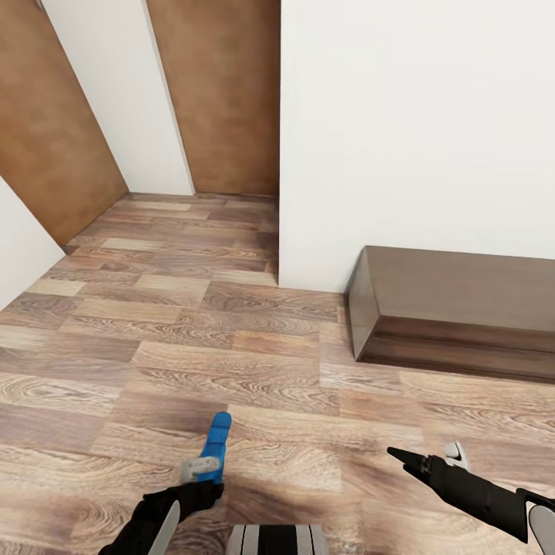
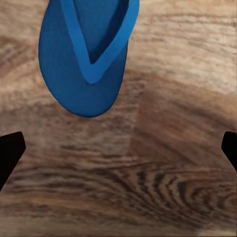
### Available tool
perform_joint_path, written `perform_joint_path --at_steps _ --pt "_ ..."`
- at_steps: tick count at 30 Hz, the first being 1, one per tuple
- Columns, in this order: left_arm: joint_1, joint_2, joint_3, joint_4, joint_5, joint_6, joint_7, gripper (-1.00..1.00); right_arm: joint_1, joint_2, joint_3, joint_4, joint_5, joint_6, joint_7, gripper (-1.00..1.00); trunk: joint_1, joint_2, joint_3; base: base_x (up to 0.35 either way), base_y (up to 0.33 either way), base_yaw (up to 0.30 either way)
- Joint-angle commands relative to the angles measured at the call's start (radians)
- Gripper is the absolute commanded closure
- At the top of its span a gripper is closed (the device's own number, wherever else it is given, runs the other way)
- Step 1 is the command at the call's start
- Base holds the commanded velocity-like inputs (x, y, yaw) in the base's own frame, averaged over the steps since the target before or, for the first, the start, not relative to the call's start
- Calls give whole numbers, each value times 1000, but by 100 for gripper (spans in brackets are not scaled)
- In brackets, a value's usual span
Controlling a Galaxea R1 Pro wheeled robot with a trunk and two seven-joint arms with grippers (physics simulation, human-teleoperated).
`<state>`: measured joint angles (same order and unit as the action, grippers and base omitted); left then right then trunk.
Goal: In the bedroom, move the book from the bed onto either nightstand, and place the two sandals side by side next to the bed.
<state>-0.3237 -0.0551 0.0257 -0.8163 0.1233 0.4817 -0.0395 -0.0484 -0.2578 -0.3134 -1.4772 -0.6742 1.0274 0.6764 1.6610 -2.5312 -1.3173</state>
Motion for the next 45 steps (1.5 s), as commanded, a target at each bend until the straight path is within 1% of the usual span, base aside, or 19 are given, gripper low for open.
perform_joint_path --at_steps 1,2,3,9,41,43,45 --pt "0 -2 2 -1 2 4 33 -100 -1 0 -1 0 4 5 6 -100 0 0 -1 0 0 0" --pt "0 -3 2 -1 0 3 47 -100 -1 0 -1 0 4 5 6 -100 0 0 -1 0 0 0" --pt "1 -4 1 -1 -5 2 75 -100 -1 0 -2 0 4 5 6 -100 0 0 -1 0 0 0" --pt "1 -6 0 -1 -11 1 101 -100 -1 0 -2 0 4 5 6 -100 0 0 -1 0 0 0" --pt "3 -8 -1 -1 -11 -3 104 -100 -1 0 0 0 4 5 6 -100 0 0 -1 0 0 0" --pt "3 -8 -1 0 -11 -16 104 -100 -1 0 1 0 4 5 6 -100 0 0 -1 5 0 0" --pt "3 -7 0 0 -11 -43 104 -100 -1 0 1 0 4 5 6 -100 0 0 -1 91 -11 0"
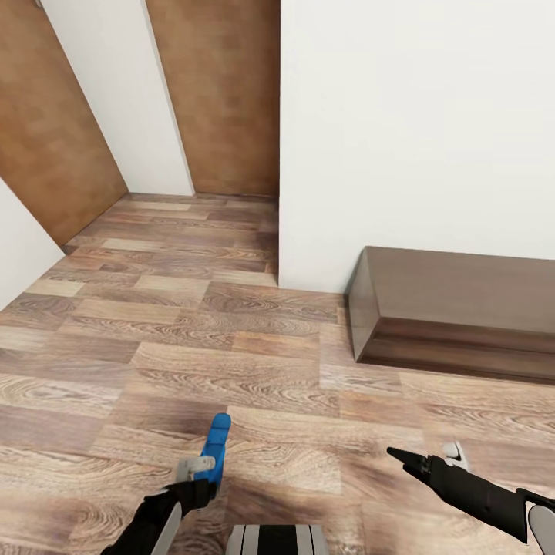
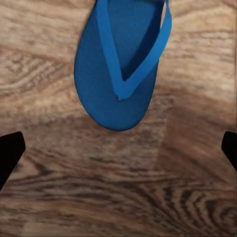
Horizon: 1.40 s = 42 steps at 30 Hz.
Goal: In the bedroom, move the book from the bed onto either nightstand, and place the two sandals side by side next to the bed.
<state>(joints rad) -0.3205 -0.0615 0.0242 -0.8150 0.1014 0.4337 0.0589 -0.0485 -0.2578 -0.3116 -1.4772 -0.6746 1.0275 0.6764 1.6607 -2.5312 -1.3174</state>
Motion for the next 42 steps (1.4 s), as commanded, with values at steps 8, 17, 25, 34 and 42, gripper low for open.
perform_joint_path --at_steps 8,17,25,34,42 --pt "3 -1 -5 -1 11 -50 6 -100 -1 0 -1 0 4 5 6 -100 0 0 -1 106 -44 0" --pt "3 0 -65 -1 12 -53 6 -100 -1 0 -1 0 4 5 6 -100 0 0 -1 46 -3 0" --pt "3 1 -70 -1 12 -54 6 -100 -1 0 -1 0 4 5 6 -100 0 0 -1 86 0 0" --pt "3 2 -70 -1 13 -55 7 -100 -1 0 -1 0 4 5 6 -100 0 0 -1 3 0 0" --pt "3 0 -72 -4 10 -55 9 -100 -1 0 0 -1 4 5 6 -100 0 0 -1 114 0 0"
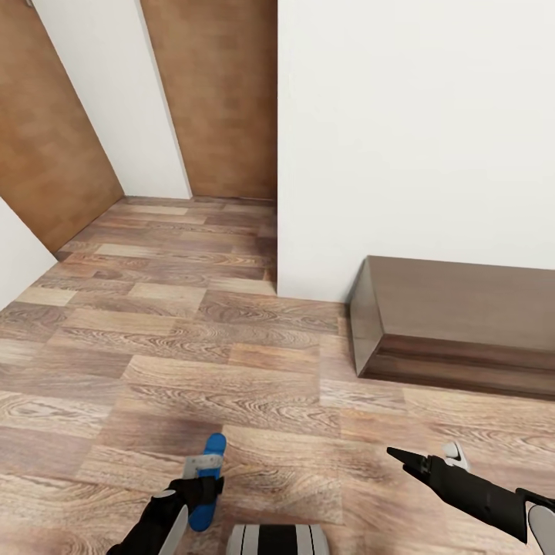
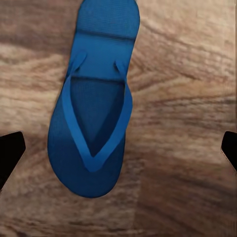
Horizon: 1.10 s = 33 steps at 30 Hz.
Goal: In the bedroom, move the book from the bed onto either nightstand, and place the two sandals side by side next to the bed.
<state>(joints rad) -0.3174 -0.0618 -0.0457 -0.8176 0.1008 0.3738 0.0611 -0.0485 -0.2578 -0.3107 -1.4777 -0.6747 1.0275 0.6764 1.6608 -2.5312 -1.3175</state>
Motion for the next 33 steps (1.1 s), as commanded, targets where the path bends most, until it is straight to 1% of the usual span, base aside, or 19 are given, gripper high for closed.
perform_joint_path --at_steps 1,4,7,12,21,32,33 --pt "0 0 -3 -2 10 4 7 -100 -1 0 -1 0 4 5 6 -100 0 0 -1 72 0 0" --pt "0 1 -4 -3 10 -15 7 -100 -1 0 -1 0 4 5 6 -100 0 0 -1 37 0 0" --pt "-1 1 -4 -2 9 -90 9 -100 -1 0 -1 0 4 5 6 -100 0 0 -1 13 0 0" --pt "-3 1 -3 -2 9 -130 11 -100 -1 0 -1 0 4 5 6 -100 0 0 -1 4 0 0" --pt "-3 3 -3 0 11 -142 13 -100 -1 0 1 0 4 5 6 -100 0 0 -1 0 0 0" --pt "-3 1 -5 0 10 -133 13 -100 -1 0 1 0 4 5 6 -100 0 0 -1 0 0 0" --pt "-3 1 -4 0 10 -132 15 -100 -1 0 1 0 4 5 6 -100 0 -1 -5 0 0 0"
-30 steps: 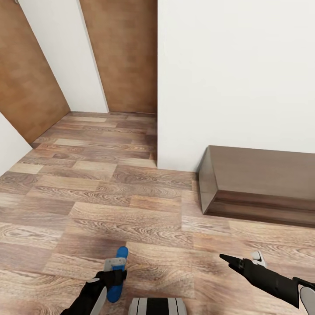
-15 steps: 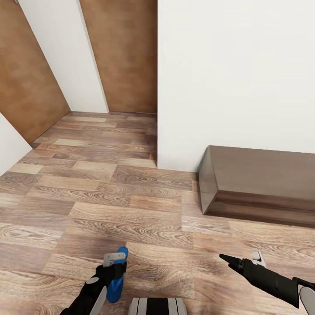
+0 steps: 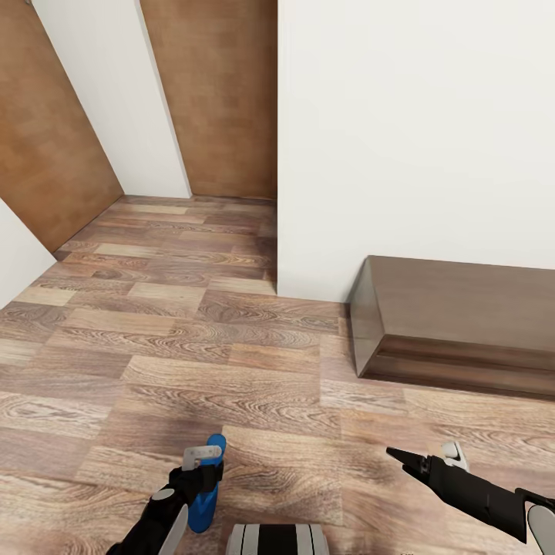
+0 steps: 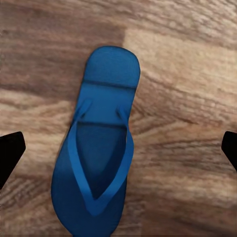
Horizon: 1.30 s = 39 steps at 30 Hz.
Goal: In the bedroom, move the book from the bed onto either nightstand, and place the two sandals side by side next to the bed.
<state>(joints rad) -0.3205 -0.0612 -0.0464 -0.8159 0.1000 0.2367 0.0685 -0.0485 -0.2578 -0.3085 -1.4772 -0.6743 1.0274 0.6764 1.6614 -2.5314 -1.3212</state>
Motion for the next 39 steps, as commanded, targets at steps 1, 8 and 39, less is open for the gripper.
perform_joint_path --at_steps 1,8,39 --pt "0 0 -4 -2 10 5 7 -100 -1 0 -1 0 4 5 6 -100 0 -1 -5 0 0 0" --pt "0 0 -4 -2 10 6 9 -100 -1 0 -1 -1 4 5 6 -100 3 -2 -32 0 0 0" --pt "0 4 -3 -4 9 6 10 -100 -1 0 -1 -1 4 5 6 -100 17 -9 -152 0 0 0"
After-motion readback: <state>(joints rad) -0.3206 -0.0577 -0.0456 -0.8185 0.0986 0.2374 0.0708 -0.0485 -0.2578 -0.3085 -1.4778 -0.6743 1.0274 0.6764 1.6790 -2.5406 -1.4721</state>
